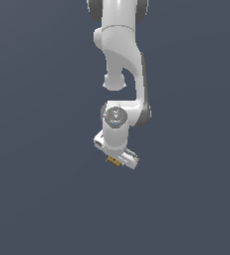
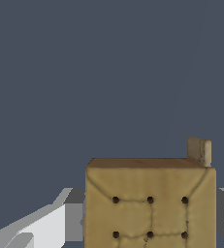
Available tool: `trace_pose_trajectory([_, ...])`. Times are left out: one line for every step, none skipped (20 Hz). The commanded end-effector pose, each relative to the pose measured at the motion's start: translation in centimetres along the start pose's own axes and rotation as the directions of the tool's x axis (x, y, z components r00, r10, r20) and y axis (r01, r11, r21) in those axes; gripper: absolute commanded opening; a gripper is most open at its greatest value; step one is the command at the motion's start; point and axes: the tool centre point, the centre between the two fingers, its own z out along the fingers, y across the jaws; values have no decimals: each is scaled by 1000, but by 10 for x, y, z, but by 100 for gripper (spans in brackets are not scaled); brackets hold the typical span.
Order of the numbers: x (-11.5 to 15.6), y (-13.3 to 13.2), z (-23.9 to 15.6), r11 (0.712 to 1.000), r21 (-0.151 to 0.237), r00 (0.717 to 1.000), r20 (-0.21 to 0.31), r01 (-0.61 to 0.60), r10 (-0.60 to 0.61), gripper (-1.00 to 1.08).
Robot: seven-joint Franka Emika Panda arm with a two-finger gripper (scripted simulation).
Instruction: Pick up the object and move it to a goal position.
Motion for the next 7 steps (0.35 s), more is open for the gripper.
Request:
trace_pose_trajectory([7, -1, -2, 1000, 0, 1000, 0, 1, -1, -100])
trace_pose_trajectory([9, -1, -2, 1000, 0, 1000, 0, 1, -1, -100])
trace_pose_trajectory([10, -1, -2, 1000, 0, 1000, 0, 1, -1, -100])
trace_pose_trajectory([11, -1, -3, 1000, 0, 1000, 0, 1, -1, -100])
trace_pose_trajectory([12, -1, -3, 1000, 0, 1000, 0, 1, -1, -100])
trace_pose_trajectory([12, -1, -3, 1000, 0, 1000, 0, 1, -1, -100])
trace_pose_trajectory([12, -1, -3, 1000, 0, 1000, 0, 1, -1, -100])
